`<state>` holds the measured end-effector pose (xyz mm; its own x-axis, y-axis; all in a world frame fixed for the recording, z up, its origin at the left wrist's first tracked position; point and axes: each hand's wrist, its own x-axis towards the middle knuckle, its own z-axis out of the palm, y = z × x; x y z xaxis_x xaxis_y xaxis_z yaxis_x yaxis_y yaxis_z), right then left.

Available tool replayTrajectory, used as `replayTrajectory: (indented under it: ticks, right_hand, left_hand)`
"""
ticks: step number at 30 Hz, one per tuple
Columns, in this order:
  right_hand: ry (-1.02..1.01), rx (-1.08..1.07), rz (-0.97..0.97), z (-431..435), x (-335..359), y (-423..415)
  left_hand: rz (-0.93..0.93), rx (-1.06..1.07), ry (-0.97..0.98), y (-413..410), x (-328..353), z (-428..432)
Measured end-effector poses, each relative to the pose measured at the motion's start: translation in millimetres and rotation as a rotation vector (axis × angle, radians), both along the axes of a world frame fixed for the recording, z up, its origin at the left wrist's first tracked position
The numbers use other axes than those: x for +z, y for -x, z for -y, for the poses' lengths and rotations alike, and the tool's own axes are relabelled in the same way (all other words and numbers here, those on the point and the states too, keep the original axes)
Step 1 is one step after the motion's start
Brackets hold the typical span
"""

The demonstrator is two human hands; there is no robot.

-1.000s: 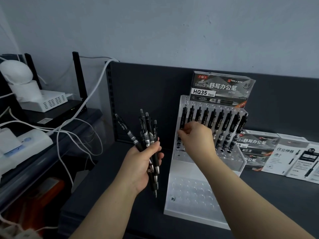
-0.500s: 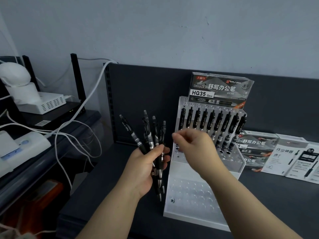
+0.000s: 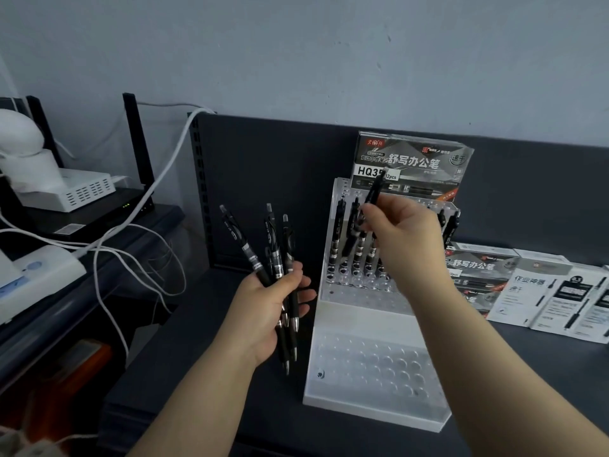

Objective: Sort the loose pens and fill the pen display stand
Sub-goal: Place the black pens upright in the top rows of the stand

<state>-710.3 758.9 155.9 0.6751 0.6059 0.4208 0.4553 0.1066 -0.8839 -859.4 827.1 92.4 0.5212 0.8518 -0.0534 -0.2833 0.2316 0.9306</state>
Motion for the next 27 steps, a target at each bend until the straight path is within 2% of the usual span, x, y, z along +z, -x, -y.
replayTrajectory:
  ticks: [3, 7, 15, 19, 21, 23, 25, 27]
  right_hand:
    - [0.042, -0.056, 0.127, -5, -5, -7]
    - [0.125, -0.081, 0.204, -11, -14, -10]
    - [0.463, -0.117, 0.510, -19, -26, -8]
    - [0.550, -0.135, 0.573, -22, -26, -9]
    - [0.542, -0.142, 0.575, -18, -28, -10]
    - [0.427, -0.163, 0.517, -9, -28, -8]
    - [0.312, -0.094, 0.389, -1, -26, -1]
    - [0.284, 0.097, 0.175, 5, -24, 9]
  left_hand:
    - [-0.014, -0.002, -0.017, 0, 1, 1]
    - [-0.019, -0.017, -0.055, -1, 0, 2]
    - [-0.024, 0.009, -0.102, 0, 1, 3]
    - [-0.037, 0.005, -0.112, -1, 1, 6]
    - [-0.041, -0.011, -0.120, -2, 1, 7]
    - [-0.041, -0.035, -0.126, -2, 1, 9]
    - [-0.038, -0.062, -0.130, -4, 1, 10]
    - [-0.032, -0.089, -0.135, -7, 2, 14]
